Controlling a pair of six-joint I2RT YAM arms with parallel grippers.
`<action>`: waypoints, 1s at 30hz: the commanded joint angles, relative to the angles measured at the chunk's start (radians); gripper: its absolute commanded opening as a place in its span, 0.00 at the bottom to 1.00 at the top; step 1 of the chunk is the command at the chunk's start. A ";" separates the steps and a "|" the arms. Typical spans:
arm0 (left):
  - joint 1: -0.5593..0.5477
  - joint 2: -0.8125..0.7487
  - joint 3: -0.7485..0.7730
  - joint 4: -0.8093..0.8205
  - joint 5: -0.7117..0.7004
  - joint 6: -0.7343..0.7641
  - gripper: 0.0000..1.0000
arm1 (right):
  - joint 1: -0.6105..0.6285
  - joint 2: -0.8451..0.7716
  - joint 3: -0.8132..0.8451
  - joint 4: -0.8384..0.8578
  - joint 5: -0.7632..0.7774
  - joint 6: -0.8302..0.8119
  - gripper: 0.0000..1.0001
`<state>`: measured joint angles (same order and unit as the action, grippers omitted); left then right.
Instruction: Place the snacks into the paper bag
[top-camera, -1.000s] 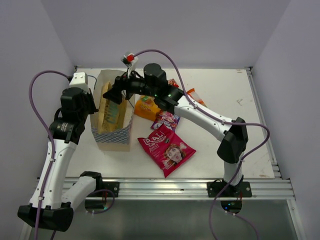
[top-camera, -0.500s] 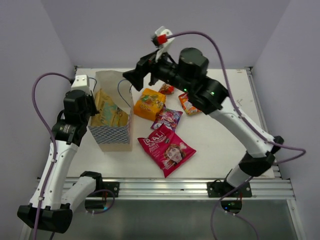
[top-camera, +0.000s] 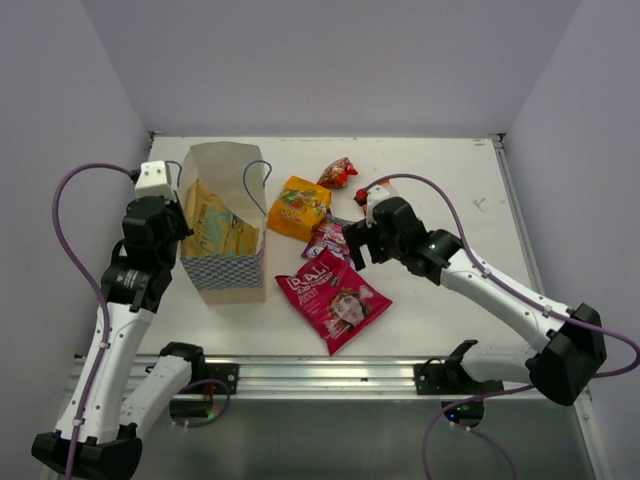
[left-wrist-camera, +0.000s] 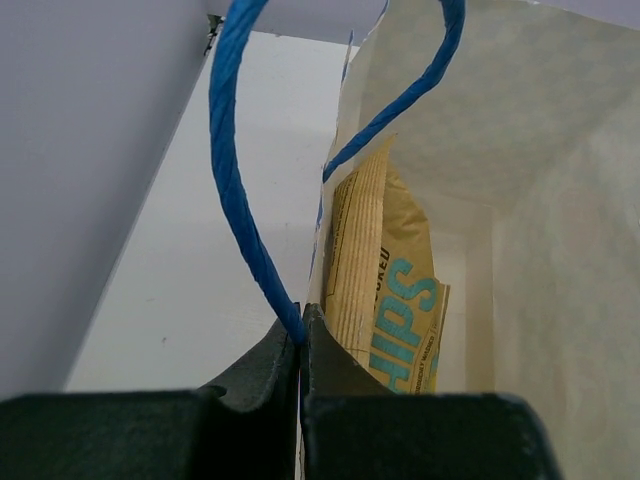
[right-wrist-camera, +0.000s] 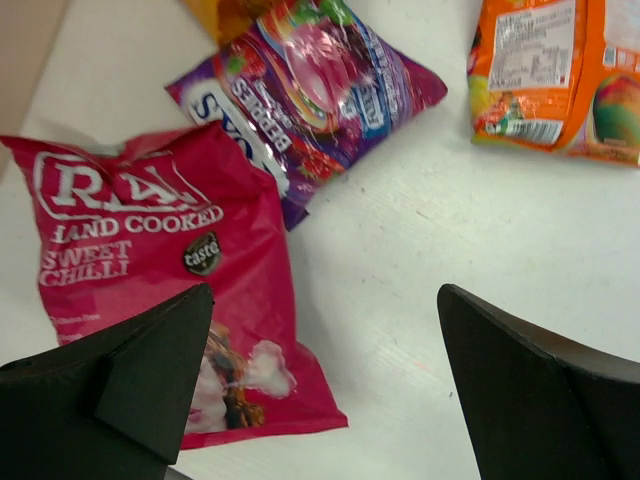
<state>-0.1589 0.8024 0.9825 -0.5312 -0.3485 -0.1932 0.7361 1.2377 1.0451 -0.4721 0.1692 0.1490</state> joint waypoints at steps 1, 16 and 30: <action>-0.007 -0.031 -0.011 0.082 -0.058 0.014 0.00 | -0.018 -0.047 -0.023 0.030 -0.034 0.044 0.99; -0.024 -0.012 -0.021 0.079 -0.058 0.020 0.00 | -0.040 0.160 -0.203 0.179 -0.212 0.095 0.93; -0.025 0.001 -0.045 0.102 -0.081 0.023 0.00 | -0.040 0.186 -0.208 0.168 -0.255 0.061 0.27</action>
<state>-0.1787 0.8204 0.9493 -0.4873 -0.4076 -0.1875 0.6991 1.4536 0.8295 -0.3122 -0.0723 0.2230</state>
